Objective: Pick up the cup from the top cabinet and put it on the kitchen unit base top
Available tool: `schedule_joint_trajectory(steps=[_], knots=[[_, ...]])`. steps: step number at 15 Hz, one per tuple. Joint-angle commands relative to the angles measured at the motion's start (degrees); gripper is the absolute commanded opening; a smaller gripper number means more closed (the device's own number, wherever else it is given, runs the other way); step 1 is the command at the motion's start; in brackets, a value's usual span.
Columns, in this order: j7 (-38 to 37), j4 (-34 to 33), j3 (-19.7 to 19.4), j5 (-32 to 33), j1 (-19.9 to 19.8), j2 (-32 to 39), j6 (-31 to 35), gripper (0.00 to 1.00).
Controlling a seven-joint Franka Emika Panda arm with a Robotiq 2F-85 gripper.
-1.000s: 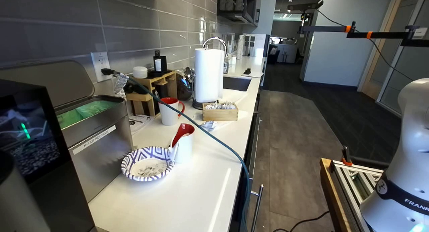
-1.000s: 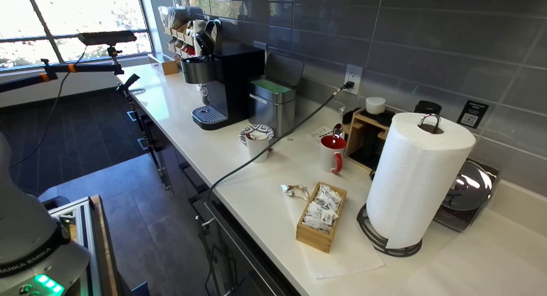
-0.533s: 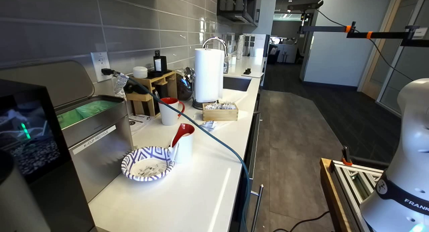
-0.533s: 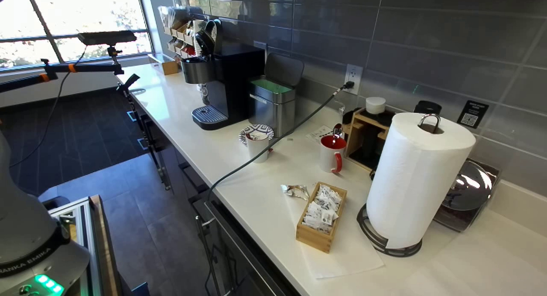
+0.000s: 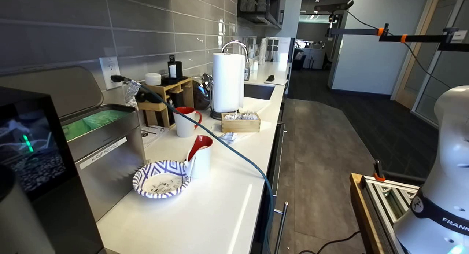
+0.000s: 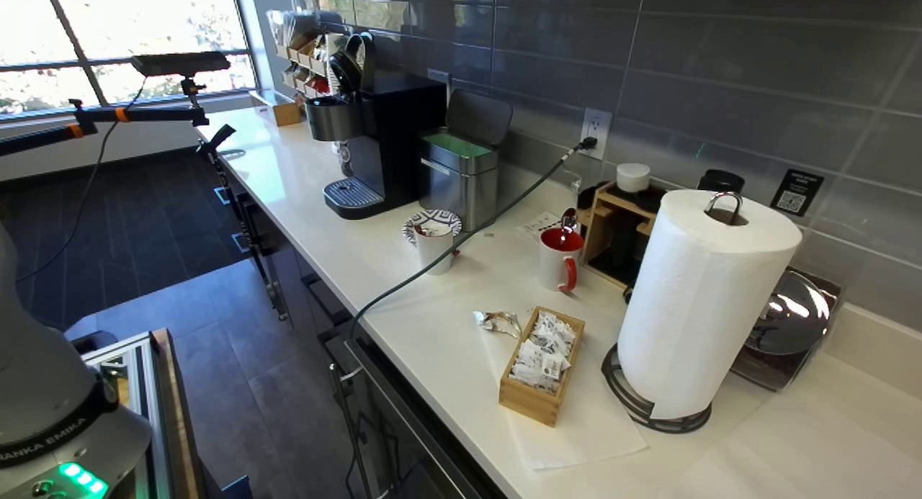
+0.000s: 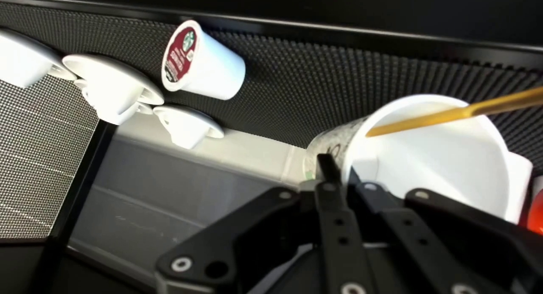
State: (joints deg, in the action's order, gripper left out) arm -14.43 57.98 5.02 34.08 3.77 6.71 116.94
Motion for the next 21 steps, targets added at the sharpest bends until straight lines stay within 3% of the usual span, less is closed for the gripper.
schedule_joint_trajectory(steps=[1, 5, 9, 15, 18, 21], knots=[[7.85, -4.56, 0.84, -8.2, -0.49, -1.44, -9.56, 0.01], [16.49, -9.39, 0.5, -16.26, -0.73, -3.4, -18.57, 0.01], [25.77, -11.49, -0.19, -17.97, -1.09, -5.96, -26.6, 0.01], [38.65, -8.73, -0.93, -18.53, -1.24, -9.35, -40.66, 0.01], [41.1, -5.15, -0.84, -17.93, -1.14, -10.25, -46.97, 0.01], [38.3, 0.93, -0.69, -15.5, -1.15, -11.61, -50.33, 0.01]])
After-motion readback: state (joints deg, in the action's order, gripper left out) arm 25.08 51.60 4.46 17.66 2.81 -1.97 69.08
